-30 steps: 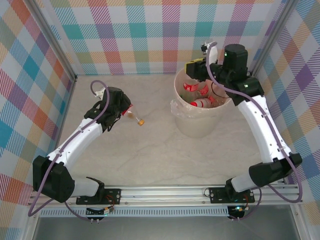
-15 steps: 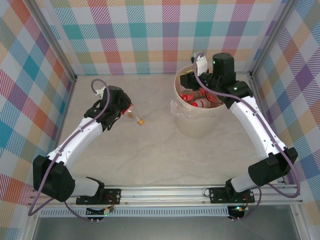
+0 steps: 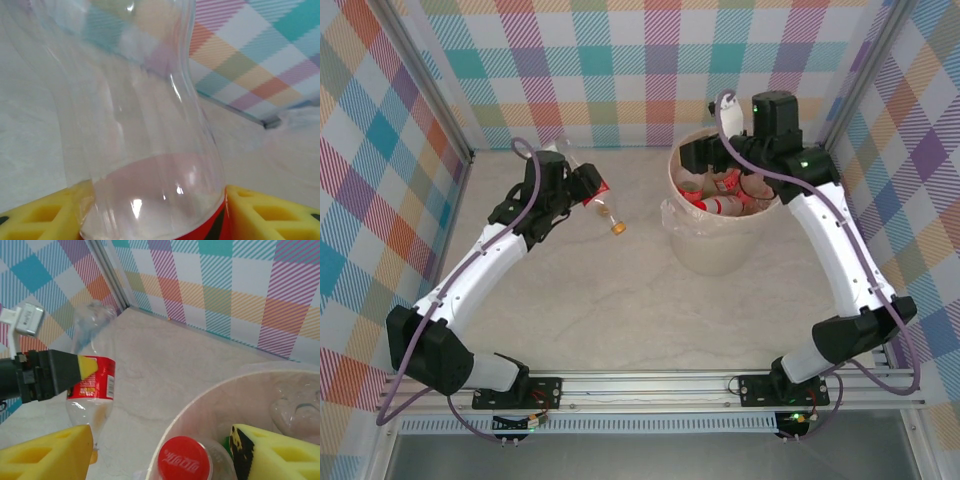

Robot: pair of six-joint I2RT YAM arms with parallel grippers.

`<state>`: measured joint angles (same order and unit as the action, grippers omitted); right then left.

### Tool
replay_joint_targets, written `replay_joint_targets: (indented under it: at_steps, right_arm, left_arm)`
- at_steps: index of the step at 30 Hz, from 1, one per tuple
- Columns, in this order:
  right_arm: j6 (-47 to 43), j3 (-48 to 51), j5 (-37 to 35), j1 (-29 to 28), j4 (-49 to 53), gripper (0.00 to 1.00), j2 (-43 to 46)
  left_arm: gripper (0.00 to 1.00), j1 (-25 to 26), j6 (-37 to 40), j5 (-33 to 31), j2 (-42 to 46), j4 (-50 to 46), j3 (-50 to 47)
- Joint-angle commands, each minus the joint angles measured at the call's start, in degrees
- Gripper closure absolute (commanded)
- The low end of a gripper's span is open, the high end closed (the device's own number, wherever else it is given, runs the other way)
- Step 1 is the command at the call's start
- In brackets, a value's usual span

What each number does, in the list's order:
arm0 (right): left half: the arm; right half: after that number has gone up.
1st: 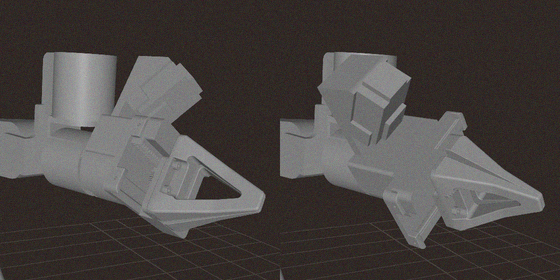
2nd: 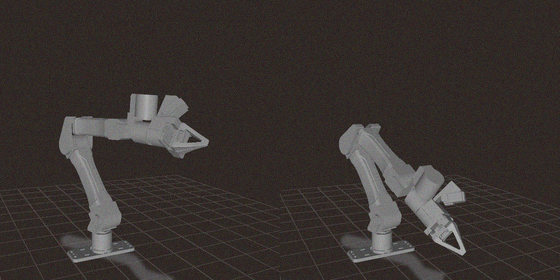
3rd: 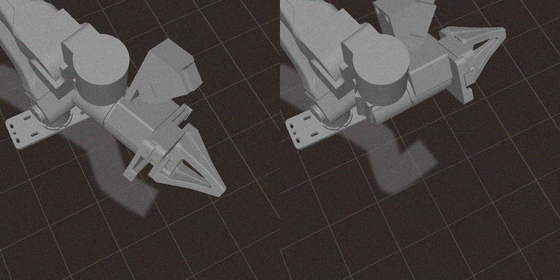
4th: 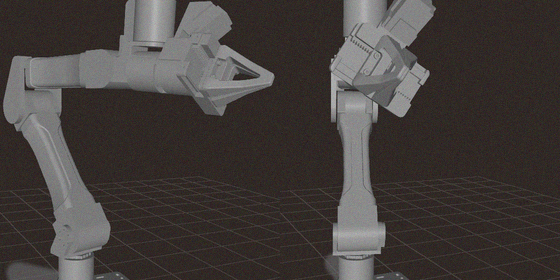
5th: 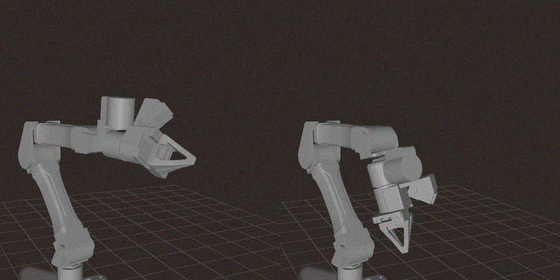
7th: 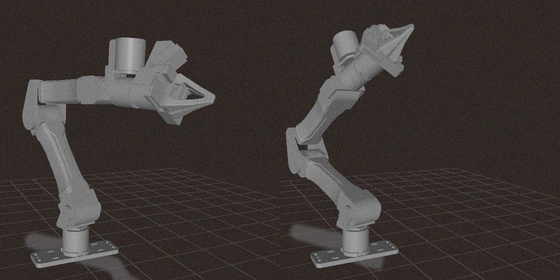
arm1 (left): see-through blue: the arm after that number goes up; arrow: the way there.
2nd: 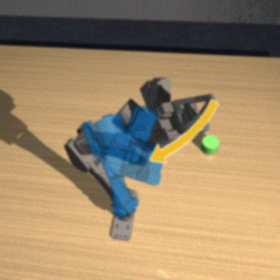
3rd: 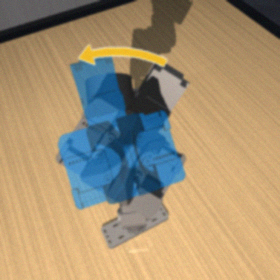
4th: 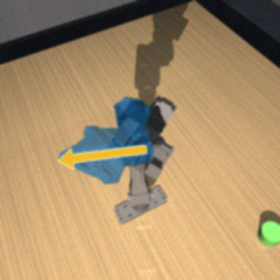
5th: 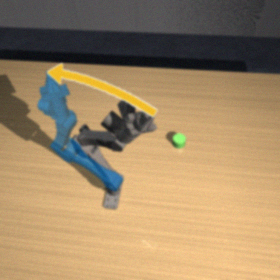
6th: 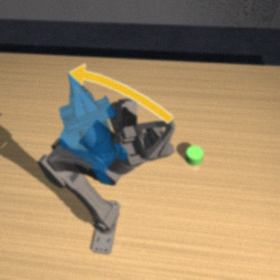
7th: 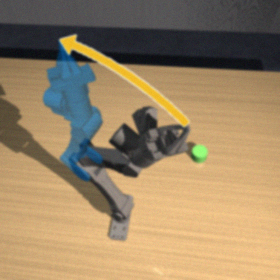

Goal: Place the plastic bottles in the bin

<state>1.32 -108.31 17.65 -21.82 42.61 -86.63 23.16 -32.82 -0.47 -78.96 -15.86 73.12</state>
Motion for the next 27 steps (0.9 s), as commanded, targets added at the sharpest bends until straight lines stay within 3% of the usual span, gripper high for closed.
replay_joint_targets:
  at_steps: [1,5,10,21,27]
  right_arm:
    - [1.84,-2.14,1.62,0.12,4.84,0.27,1.64]
    - [5.01,-5.61,5.74,0.11,7.59,0.26,0.22]
    - [11.58,-6.48,14.03,-0.68,5.02,0.23,-2.18]
    - [14.04,-7.09,16.96,-7.1,-0.25,0.04,-7.76]
    - [14.78,-10.12,16.93,-7.18,-0.57,0.04,-12.18]
  left_arm:
    - [0.41,0.3,8.46,13.62,1.92,7.9,0.31]
    - [0.4,1.36,23.74,28.52,4.21,9.17,-1.09]
    - [0.4,2.75,35.88,30.57,8.1,9.65,-4.63]
    - [0.4,4.51,39.07,35.62,6.95,10.47,-3.48]
    - [0.4,5.67,39.02,36.89,5.68,10.75,-2.64]
